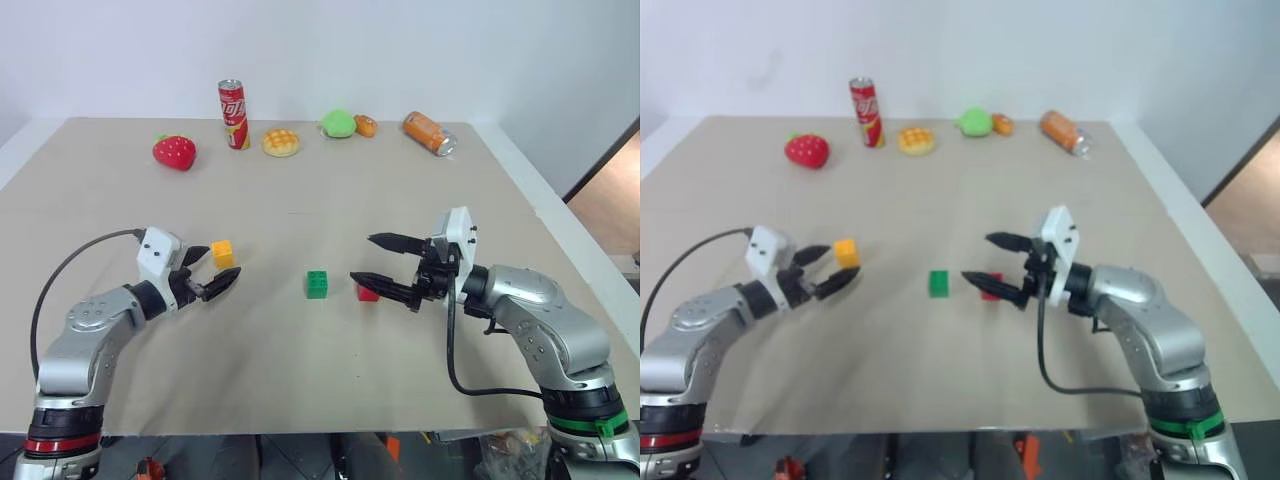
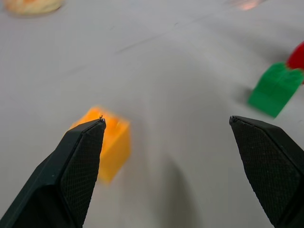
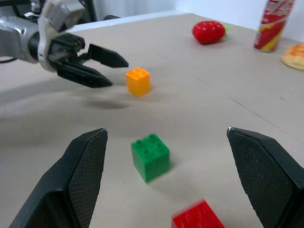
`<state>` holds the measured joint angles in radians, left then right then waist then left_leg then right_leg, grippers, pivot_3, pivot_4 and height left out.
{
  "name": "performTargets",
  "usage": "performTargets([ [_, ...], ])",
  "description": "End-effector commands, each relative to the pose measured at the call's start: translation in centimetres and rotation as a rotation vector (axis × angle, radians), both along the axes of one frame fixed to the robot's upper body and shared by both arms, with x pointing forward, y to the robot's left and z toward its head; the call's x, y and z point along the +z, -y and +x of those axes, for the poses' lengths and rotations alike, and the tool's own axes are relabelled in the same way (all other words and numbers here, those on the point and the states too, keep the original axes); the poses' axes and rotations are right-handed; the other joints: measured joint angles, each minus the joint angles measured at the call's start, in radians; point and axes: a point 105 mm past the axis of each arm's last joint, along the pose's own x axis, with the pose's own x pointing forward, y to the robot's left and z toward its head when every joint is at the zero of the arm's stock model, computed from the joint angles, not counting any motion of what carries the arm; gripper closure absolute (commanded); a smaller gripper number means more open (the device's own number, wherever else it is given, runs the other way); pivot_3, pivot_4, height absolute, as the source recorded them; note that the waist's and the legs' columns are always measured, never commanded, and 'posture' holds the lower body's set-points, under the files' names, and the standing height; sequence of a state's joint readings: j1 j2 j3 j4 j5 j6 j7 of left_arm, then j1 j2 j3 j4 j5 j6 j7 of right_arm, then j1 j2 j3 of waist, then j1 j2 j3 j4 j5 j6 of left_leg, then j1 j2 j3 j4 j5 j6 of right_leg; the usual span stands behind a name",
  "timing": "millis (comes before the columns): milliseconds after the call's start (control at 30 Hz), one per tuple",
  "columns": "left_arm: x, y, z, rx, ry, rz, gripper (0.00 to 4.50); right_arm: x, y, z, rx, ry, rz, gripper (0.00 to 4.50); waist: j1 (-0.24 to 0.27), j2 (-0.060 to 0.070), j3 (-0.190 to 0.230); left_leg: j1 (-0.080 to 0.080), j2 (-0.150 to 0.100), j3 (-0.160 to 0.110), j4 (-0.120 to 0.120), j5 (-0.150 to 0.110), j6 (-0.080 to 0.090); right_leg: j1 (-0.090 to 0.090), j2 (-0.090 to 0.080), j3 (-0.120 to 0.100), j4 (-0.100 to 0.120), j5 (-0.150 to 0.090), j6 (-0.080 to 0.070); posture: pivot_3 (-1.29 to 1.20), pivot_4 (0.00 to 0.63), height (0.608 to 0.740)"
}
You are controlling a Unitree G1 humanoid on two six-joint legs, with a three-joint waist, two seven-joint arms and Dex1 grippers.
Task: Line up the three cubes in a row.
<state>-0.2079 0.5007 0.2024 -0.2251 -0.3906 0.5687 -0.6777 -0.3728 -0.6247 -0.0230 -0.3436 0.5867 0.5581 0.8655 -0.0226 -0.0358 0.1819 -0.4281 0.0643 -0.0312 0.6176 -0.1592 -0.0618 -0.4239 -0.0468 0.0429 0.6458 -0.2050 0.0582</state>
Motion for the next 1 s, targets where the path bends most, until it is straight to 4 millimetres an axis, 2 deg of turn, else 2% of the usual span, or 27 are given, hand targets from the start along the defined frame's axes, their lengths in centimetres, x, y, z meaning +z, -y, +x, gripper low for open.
performTargets([
  [33, 1.1, -0.1, 1.0, 0.143, 0.032, -0.027, 0.18, 1.3, -1.2, -0.8, 0.054, 0.062, 0.003, 0.32, 0.001, 0.000, 0.000, 0.000, 0.000, 0.000, 0.000, 0.000, 0.000, 0.000, 0.000, 0.000, 0.000, 0.000, 0.000, 0.00, 0.150, 0.740],
  [200, 1.2, -0.6, 1.5, 0.243, 0.036, -0.052, 0.18, 1.0, -1.0, -0.8, 0.051, 0.051, -0.004, 0.32, 0.000, 0.000, 0.000, 0.000, 0.000, 0.000, 0.000, 0.000, 0.000, 0.000, 0.001, 0.001, 0.000, 0.000, 0.000, 0.00, 0.150, 0.740],
  [367, 0.8, -2.3, 2.4, 0.392, 0.029, -0.071, 0.18, 0.7, -0.7, -0.9, 0.034, 0.041, 0.004, 0.32, -0.001, 0.000, 0.000, 0.000, 0.000, 0.000, -0.001, 0.000, 0.000, 0.000, 0.001, 0.001, 0.000, 0.000, 0.000, 0.00, 0.150, 0.740],
  [700, -0.7, 0.3, 2.9, 0.327, -0.021, -0.006, 0.18, 0.9, -0.5, -1.4, 0.025, 0.047, 0.015, 0.32, 0.000, 0.000, 0.000, 0.000, 0.000, 0.000, 0.000, 0.000, 0.000, 0.000, 0.001, 0.001, 0.000, 0.000, 0.000, 0.00, 0.150, 0.740],
  [833, -0.3, 2.2, 3.0, 0.279, -0.015, -0.017, 0.18, 0.8, -0.5, -1.5, 0.025, 0.044, 0.019, 0.32, -0.001, 0.000, 0.000, 0.000, 0.000, 0.000, 0.000, 0.000, 0.000, 0.000, 0.001, 0.001, 0.000, 0.000, 0.000, 0.00, 0.150, 0.740],
  [900, -0.3, 2.5, 3.1, 0.279, -0.020, -0.017, 0.18, 0.8, -0.6, -1.6, 0.027, 0.044, 0.021, 0.32, -0.002, 0.000, 0.000, 0.000, 0.000, 0.000, 0.000, 0.000, 0.000, 0.000, 0.001, 0.001, 0.000, 0.000, 0.000, 0.00, 0.150, 0.740],
  [1000, -0.8, 1.9, 3.4, 0.340, -0.048, 0.000, 0.18, 0.8, -0.4, -1.5, 0.018, 0.043, 0.023, 0.32, -0.001, 0.000, 0.000, 0.000, 0.000, 0.000, 0.000, 0.000, 0.000, -0.001, 0.002, 0.001, 0.000, 0.000, 0.000, 0.00, 0.150, 0.740],
])
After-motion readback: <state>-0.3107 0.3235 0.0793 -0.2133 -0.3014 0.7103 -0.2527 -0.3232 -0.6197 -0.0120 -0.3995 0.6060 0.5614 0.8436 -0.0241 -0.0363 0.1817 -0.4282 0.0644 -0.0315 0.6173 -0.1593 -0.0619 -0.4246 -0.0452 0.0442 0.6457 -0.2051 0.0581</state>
